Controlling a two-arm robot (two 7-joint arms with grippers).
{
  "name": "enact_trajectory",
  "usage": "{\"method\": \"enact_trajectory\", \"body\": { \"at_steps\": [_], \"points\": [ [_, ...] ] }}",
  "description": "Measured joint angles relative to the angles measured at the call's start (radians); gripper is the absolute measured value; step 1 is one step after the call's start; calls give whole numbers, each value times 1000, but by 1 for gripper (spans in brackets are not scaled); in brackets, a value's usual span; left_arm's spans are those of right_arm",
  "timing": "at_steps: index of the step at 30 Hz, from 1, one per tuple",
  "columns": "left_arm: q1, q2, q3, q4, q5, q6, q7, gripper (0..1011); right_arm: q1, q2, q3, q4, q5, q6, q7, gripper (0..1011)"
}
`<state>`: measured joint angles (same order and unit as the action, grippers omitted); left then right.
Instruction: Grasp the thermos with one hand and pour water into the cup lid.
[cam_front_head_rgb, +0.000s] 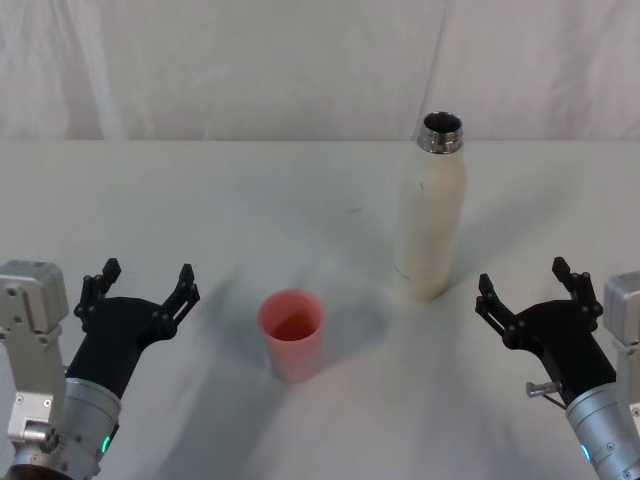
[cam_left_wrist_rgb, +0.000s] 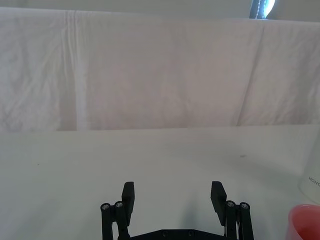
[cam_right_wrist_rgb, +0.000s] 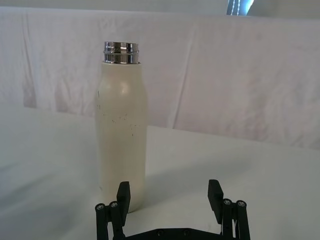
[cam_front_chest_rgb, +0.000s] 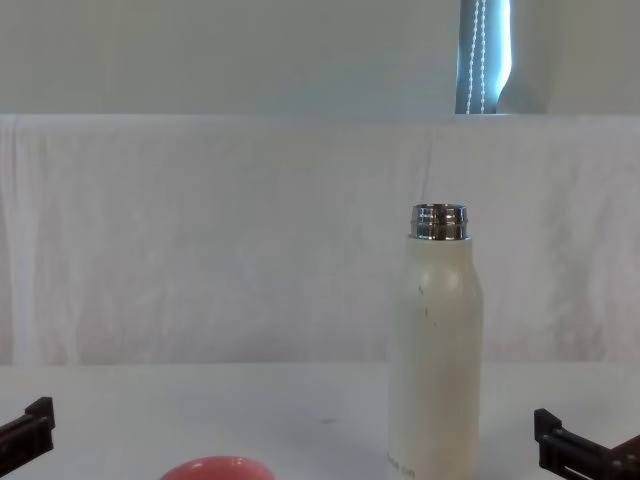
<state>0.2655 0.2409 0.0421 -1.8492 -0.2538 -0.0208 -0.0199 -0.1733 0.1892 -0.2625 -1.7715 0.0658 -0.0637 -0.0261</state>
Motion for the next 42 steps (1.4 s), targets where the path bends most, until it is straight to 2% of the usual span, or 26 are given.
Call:
{"method": "enact_trajectory", "body": {
  "at_steps": [37, 42],
  "points": [
    [0, 0, 0, 0, 0, 0, 0, 1001, 0, 0, 0, 0, 0, 0, 0, 1001],
    [0, 0, 0, 0, 0, 0, 0, 1001, -1, -6, 6, 0, -2, 4, 16, 1001]
  ]
}}
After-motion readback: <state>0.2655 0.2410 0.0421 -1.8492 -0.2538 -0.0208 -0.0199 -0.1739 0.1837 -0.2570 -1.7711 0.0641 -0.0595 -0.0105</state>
